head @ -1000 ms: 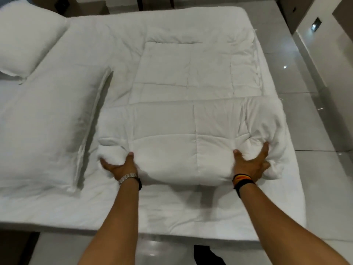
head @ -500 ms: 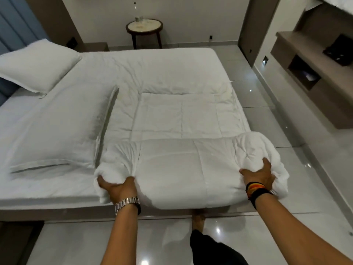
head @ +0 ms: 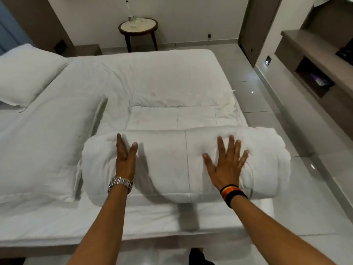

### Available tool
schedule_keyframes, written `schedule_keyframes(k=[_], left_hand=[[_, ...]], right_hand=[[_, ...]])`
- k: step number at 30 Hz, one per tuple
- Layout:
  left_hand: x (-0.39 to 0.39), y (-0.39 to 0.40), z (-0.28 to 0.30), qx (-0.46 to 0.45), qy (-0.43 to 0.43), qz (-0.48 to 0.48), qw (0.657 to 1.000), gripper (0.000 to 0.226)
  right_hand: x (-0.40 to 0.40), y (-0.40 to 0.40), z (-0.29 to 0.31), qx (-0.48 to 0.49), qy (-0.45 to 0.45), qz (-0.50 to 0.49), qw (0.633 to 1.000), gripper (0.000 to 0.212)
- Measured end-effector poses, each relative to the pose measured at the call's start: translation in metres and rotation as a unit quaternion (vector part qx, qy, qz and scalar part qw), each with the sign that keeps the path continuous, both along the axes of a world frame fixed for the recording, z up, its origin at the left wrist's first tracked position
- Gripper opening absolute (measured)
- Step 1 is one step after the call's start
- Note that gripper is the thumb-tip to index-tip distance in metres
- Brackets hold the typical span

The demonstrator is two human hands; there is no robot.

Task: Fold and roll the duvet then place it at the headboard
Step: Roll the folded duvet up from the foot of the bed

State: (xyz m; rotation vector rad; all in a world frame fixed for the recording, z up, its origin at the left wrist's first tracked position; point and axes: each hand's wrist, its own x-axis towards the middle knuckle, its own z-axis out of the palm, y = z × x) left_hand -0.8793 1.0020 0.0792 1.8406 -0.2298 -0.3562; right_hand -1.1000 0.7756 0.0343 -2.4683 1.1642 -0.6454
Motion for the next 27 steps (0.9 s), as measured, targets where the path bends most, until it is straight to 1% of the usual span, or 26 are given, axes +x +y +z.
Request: schedule_keyframes(k=[1, 3, 5, 6, 8, 10, 12, 13, 14, 15, 16, 17, 18, 19, 20, 21, 22, 24, 25, 26, 27], left_hand=[[0.009, -0.01, -0.008, 0.026, -0.02, 0.011, 0.999, 0.072], [0.014, -0.028, -0.028, 0.112, -0.112, 0.031, 0.987, 0.072], [0.003, -0.043, -0.053, 0.227, -0.212, 0.011, 0.95, 0.075], [-0.001, -0.052, -0.066, 0.274, -0.235, -0.012, 0.932, 0.076], [-0.001, -0.073, -0.092, 0.353, -0.234, -0.049, 0.905, 0.074], [0.021, -0.094, -0.109, 0.414, -0.195, -0.061, 0.887, 0.075], [0.053, -0.116, -0.124, 0.468, -0.153, -0.095, 0.865, 0.074], [0.067, -0.126, -0.129, 0.491, -0.135, -0.116, 0.853, 0.072], [0.08, -0.135, -0.132, 0.504, -0.115, -0.134, 0.846, 0.07], [0.092, -0.141, -0.131, 0.505, -0.099, -0.143, 0.845, 0.069], [0.101, -0.144, -0.128, 0.5, -0.095, -0.14, 0.849, 0.069], [0.105, -0.142, -0.126, 0.493, -0.111, -0.124, 0.854, 0.068], [0.104, -0.137, -0.123, 0.484, -0.136, -0.091, 0.86, 0.068], [0.095, -0.128, -0.121, 0.467, -0.149, -0.032, 0.871, 0.07], [0.08, -0.116, -0.121, 0.442, -0.134, 0.048, 0.886, 0.073], [0.064, -0.103, -0.124, 0.413, -0.092, 0.134, 0.896, 0.079], [0.049, -0.091, -0.126, 0.378, -0.02, 0.213, 0.901, 0.091], [0.036, -0.082, -0.13, 0.274, 0.163, 0.326, 0.89, 0.127], [0.039, -0.083, -0.129, 0.214, 0.226, 0.361, 0.879, 0.142], [0.045, -0.088, -0.13, 0.169, 0.255, 0.382, 0.872, 0.152], [0.051, -0.094, -0.131, 0.144, 0.262, 0.394, 0.869, 0.157]], right_hand=[[0.019, -0.02, -0.012, 0.004, 0.036, 0.0, 0.999, 0.082], [0.057, -0.064, -0.03, 0.033, 0.107, 0.004, 0.994, 0.082], [0.09, -0.1, -0.043, 0.061, 0.166, 0.012, 0.984, 0.084], [0.107, -0.114, -0.048, 0.075, 0.184, 0.014, 0.98, 0.084], [0.133, -0.135, -0.05, 0.1, 0.187, 0.016, 0.977, 0.081], [0.133, -0.138, -0.047, 0.097, 0.144, 0.03, 0.984, 0.075], [0.104, -0.12, -0.05, 0.058, 0.072, 0.034, 0.995, 0.068], [0.082, -0.101, -0.054, 0.045, 0.041, 0.021, 0.998, 0.067], [0.059, -0.08, -0.06, 0.052, 0.029, -0.011, 0.998, 0.068], [0.04, -0.061, -0.067, 0.082, 0.026, -0.067, 0.994, 0.074], [0.029, -0.048, -0.073, 0.148, 0.018, -0.136, 0.979, 0.081], [0.028, -0.041, -0.077, 0.234, -0.012, -0.204, 0.951, 0.091], [0.036, -0.041, -0.077, 0.315, -0.055, -0.262, 0.91, 0.1], [0.047, -0.047, -0.077, 0.372, -0.092, -0.306, 0.872, 0.109], [0.06, -0.055, -0.076, 0.397, -0.117, -0.332, 0.847, 0.116], [0.074, -0.063, -0.076, 0.403, -0.138, -0.345, 0.836, 0.121], [0.085, -0.07, -0.077, 0.401, -0.15, -0.351, 0.833, 0.125], [0.104, -0.079, -0.083, 0.384, -0.158, -0.364, 0.834, 0.127], [0.111, -0.083, -0.086, 0.375, -0.159, -0.375, 0.833, 0.126], [0.115, -0.086, -0.091, 0.367, -0.16, -0.385, 0.831, 0.125], [0.119, -0.09, -0.096, 0.358, -0.162, -0.39, 0.833, 0.124]])
